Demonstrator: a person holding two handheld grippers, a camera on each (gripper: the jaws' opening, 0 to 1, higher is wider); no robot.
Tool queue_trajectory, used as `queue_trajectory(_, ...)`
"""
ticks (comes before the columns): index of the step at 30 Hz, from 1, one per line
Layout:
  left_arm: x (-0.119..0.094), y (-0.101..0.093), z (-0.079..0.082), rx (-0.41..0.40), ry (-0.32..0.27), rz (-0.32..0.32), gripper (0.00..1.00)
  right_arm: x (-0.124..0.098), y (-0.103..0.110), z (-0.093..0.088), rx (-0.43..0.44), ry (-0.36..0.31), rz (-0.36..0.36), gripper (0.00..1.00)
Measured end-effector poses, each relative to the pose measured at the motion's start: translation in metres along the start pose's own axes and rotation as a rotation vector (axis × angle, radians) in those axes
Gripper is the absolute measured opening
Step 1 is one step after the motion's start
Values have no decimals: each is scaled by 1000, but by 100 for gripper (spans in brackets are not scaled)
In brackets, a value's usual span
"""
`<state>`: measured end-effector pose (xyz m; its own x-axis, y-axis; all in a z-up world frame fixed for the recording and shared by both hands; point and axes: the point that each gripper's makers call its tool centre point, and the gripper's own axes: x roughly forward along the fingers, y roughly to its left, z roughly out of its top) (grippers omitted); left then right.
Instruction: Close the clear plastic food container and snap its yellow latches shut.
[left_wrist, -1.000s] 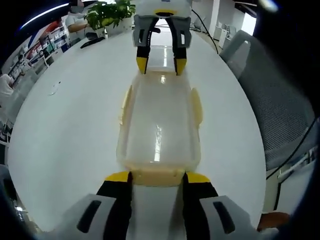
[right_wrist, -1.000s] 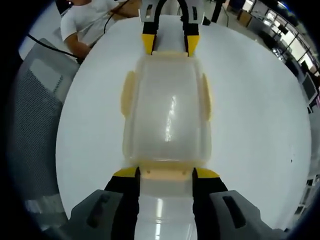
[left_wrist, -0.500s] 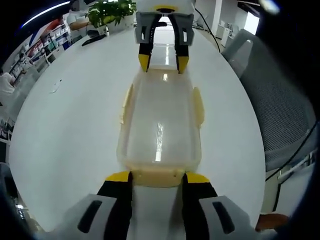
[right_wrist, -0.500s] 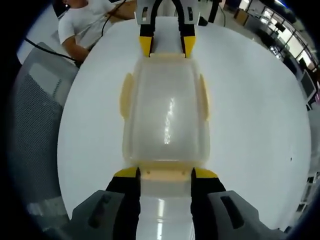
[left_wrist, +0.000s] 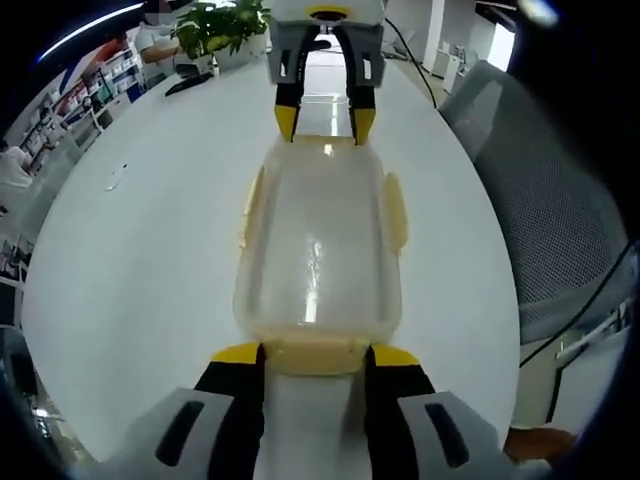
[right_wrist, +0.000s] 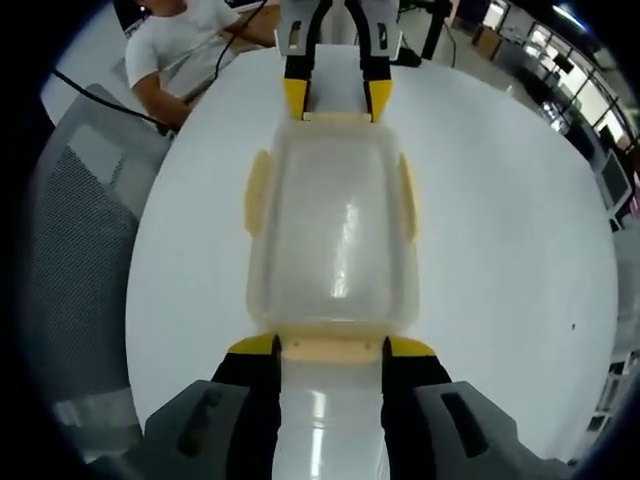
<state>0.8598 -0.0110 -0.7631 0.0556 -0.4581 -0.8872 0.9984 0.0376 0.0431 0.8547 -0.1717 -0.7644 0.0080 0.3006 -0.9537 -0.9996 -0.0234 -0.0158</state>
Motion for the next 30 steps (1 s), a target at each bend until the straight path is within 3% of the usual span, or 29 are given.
queue_trajectory(20, -35, -19, 31, 18, 14, 26, 33, -46, 19, 2, -15, -55, -8, 35)
queue_trajectory(30, -44, -28, 58, 1, 24, 23, 33, -75, 28, -11, -34, -75, -14, 35)
